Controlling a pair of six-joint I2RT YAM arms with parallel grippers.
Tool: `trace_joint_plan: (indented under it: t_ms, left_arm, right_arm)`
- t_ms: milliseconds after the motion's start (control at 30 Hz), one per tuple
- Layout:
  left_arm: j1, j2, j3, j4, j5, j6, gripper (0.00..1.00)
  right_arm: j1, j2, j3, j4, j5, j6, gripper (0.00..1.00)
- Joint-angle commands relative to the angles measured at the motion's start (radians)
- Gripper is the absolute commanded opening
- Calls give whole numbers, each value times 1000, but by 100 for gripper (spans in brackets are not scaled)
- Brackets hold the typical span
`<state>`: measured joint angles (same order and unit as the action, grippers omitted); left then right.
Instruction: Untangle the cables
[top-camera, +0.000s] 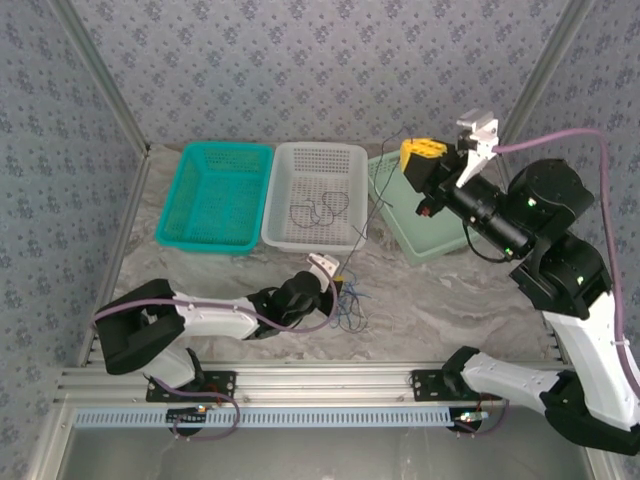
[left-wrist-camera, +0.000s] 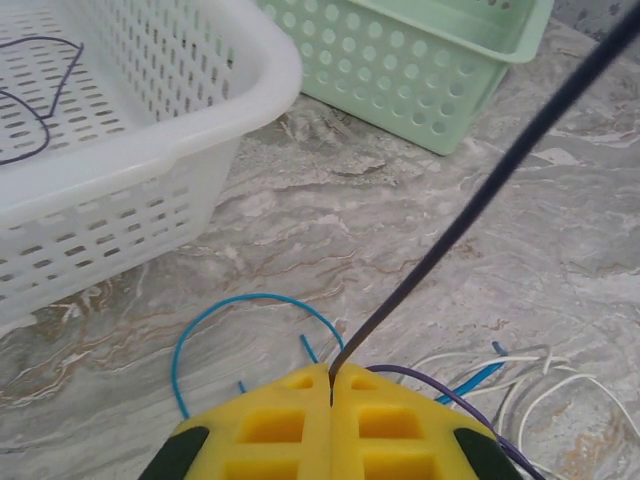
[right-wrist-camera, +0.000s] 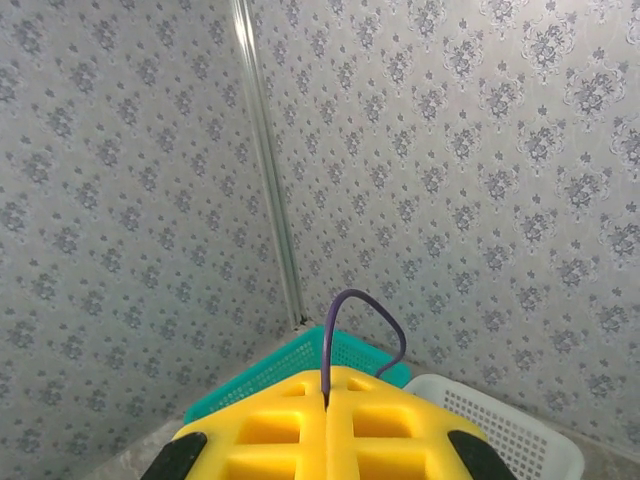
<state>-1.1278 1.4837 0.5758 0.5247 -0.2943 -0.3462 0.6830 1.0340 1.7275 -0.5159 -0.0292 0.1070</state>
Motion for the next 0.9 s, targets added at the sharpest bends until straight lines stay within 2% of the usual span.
trace_joint_plan:
  t_ms: [0,100,367,533,667,867]
  left_arm:
    - [-5,-83,-33,-45,-45,-12,9]
    - [-6,-167,-38,-57,-55,19,12]
    - [-4,-430,-31,-151,-89,142,12]
    - [8,-540,4,-201,-115,229,12]
    - [61,-584,57,-239,-42,244,12]
    - [144,-558,137,-274,-29,345,13]
  right_arm:
    - [-17,31,73,31,-9,-39,0]
    - [-24,68,66,28,-24,-43,0]
    - [-66,177,15,41,-55,-65,0]
    - [-100,220,-12,84,-79,-56,0]
    - [-135,227,-33,127,-90,-32,0]
    - [-179,259,-81,173,-137,-15,0]
